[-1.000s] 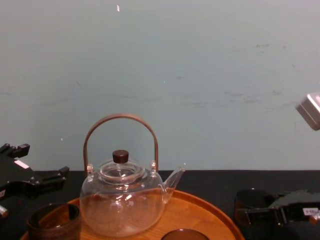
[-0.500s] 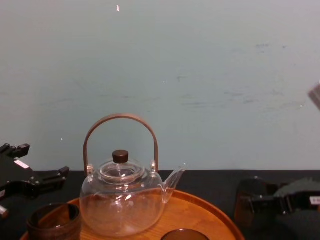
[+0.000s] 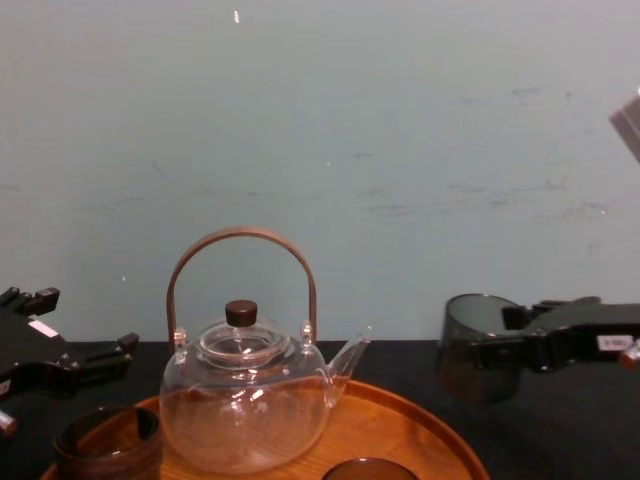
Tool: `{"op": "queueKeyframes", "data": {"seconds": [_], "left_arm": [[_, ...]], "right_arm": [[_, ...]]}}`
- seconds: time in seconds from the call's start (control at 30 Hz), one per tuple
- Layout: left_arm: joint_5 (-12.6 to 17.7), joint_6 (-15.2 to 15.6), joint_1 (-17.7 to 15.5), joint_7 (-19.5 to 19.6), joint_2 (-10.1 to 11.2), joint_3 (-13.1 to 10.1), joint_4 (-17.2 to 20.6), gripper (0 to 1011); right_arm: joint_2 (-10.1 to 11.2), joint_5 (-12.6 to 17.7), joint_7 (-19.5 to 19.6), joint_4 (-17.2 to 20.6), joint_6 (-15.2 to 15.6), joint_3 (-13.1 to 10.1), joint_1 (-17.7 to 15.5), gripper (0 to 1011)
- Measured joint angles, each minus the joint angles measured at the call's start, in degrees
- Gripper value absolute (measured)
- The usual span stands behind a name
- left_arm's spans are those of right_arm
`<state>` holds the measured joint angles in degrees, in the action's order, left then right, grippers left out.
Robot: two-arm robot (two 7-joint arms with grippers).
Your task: Pick up the glass from the table and place it on the tray.
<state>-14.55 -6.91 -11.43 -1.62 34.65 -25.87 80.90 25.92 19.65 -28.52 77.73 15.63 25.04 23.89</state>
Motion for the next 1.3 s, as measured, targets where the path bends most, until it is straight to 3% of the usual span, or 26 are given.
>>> {"op": "queueKeyframes", "data": {"seconds": [0.67,1.3], "left_arm": [[0.0,0.0,0.0,0.0,0.0,0.0,0.0,1001],[0.0,0.0,0.0,0.0,0.0,0.0,0.0,1001]], "right_arm": [[-3.1,-0.9,-3.1,-4.8,-1.7,5.9,4.0,900],[-5.4,-2.6,-3.2,-11.4,-3.1,7.7,5.7,900]]}}
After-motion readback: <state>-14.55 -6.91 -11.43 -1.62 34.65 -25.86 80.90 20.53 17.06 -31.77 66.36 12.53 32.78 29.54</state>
